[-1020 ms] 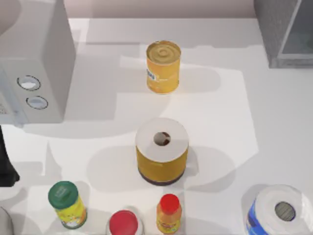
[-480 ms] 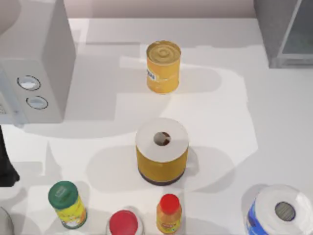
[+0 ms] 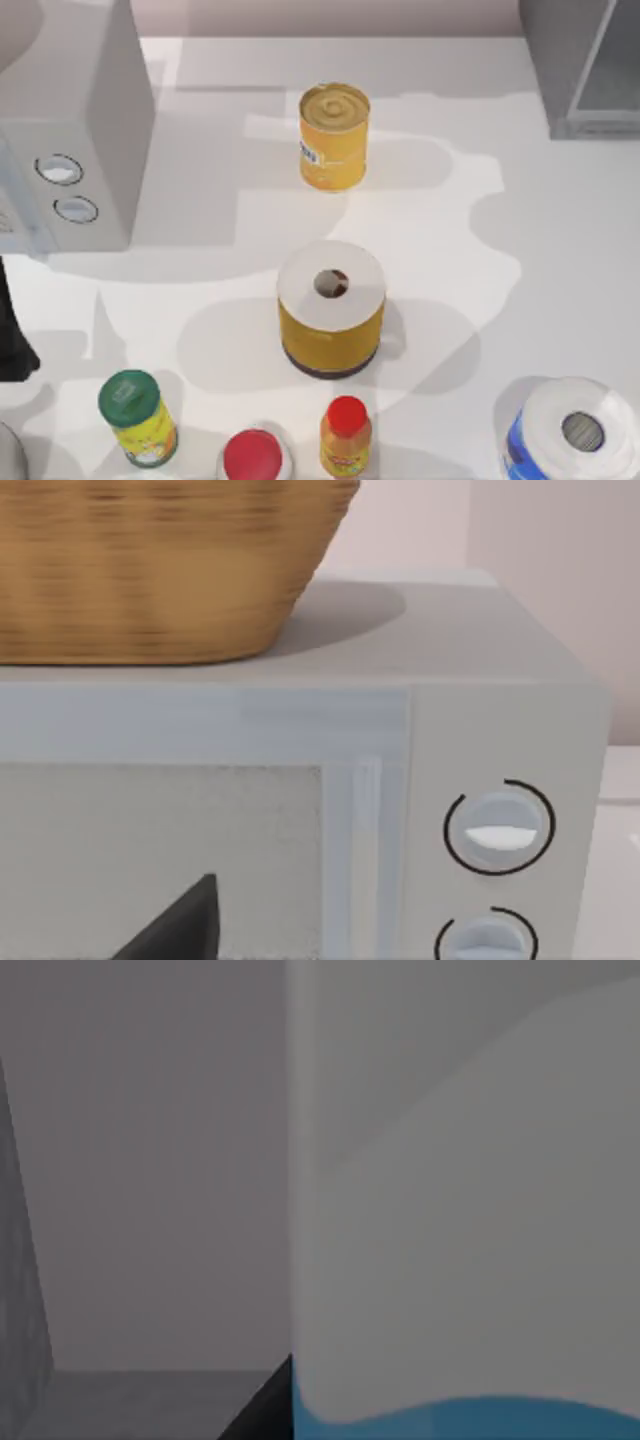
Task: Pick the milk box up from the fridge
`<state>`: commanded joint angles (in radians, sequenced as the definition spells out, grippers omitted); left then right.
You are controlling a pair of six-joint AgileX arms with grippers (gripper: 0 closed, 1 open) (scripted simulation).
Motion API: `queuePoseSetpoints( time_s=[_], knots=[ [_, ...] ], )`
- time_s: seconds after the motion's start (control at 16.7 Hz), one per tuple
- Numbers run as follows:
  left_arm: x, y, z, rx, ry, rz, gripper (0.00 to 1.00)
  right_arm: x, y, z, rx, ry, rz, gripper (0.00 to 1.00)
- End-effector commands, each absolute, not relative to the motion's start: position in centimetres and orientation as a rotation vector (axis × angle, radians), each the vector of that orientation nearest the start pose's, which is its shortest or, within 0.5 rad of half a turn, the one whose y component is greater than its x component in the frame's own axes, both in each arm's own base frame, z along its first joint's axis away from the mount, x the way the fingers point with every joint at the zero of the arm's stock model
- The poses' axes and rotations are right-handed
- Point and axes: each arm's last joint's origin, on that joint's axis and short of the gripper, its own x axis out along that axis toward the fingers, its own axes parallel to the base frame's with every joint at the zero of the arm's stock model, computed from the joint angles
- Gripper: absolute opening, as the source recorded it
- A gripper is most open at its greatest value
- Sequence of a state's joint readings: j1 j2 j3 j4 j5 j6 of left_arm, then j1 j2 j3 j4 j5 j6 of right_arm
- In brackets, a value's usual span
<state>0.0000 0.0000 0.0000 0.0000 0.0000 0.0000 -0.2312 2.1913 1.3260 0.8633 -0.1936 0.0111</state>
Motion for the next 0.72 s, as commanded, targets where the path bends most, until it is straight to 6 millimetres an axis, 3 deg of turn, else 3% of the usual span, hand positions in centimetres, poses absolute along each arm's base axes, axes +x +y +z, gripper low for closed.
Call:
queuePoseSetpoints(
  time_s=[0.24,0.54,0.72],
  knots=[
    [10.6,-0.1,16.0,0.0,0.0,0.0,1.0,45.5,-10.3,17.2,-0.004,-0.007,-0.024,0.0],
    [10.6,-0.1,16.0,0.0,0.0,0.0,1.0,39.7,-10.1,16.3,0.004,0.025,-0.019,0.0],
    [10.6,-0.1,16.0,0.0,0.0,0.0,1.0,37.5,-9.9,16.5,0.001,0.011,-0.013,0.0]
  ],
)
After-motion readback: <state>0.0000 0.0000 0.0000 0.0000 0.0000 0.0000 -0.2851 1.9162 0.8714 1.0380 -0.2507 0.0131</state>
